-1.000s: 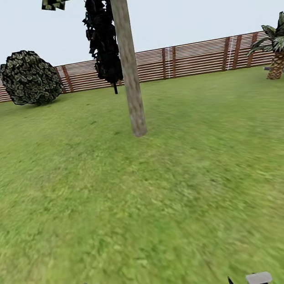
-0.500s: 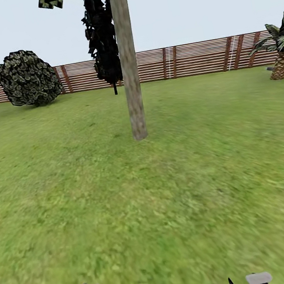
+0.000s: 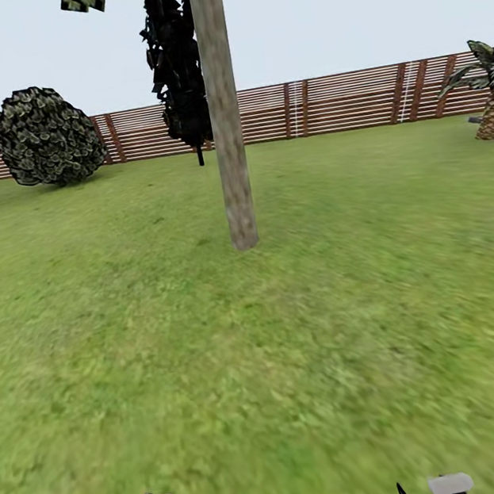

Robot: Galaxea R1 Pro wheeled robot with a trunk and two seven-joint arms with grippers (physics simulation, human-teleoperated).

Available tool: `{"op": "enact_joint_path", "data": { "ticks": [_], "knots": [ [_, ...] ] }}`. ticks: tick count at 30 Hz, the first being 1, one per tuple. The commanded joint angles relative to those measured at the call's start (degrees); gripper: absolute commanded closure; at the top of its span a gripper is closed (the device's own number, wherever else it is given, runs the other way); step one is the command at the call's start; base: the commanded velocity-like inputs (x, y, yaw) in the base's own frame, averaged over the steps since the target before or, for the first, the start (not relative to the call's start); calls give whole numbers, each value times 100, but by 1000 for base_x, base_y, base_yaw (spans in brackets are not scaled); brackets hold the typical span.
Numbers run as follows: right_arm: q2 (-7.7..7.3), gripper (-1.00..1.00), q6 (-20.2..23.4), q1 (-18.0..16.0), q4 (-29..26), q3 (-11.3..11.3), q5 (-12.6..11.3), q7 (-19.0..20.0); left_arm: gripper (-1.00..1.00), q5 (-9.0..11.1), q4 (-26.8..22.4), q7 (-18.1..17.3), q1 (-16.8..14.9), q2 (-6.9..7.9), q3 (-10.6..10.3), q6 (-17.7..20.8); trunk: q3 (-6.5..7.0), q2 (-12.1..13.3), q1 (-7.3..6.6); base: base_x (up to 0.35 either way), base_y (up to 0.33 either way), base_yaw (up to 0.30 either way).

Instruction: In the garden, pick up the pesticide atomizer on the floor and spray pesticide onto both trees until each tree trunk is fully covered.

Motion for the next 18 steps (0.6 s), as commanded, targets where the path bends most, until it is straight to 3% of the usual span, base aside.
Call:
{"op": "enact_joint_path", "data": {
  "ticks": [1, 18],
  "knots": [
    [-1, -100, -16, -2, 5, 1, 4, -2, 100, -11, 4, -49, -4, -4, 47, -15, -5, -2, 3, 338, 0, 0],
    [-1, -100, -14, 0, 5, 1, 4, -3, 100, -11, 4, -49, -4, -4, 47, -15, -5, -2, 3, 338, 0, 0]
  ]
}}
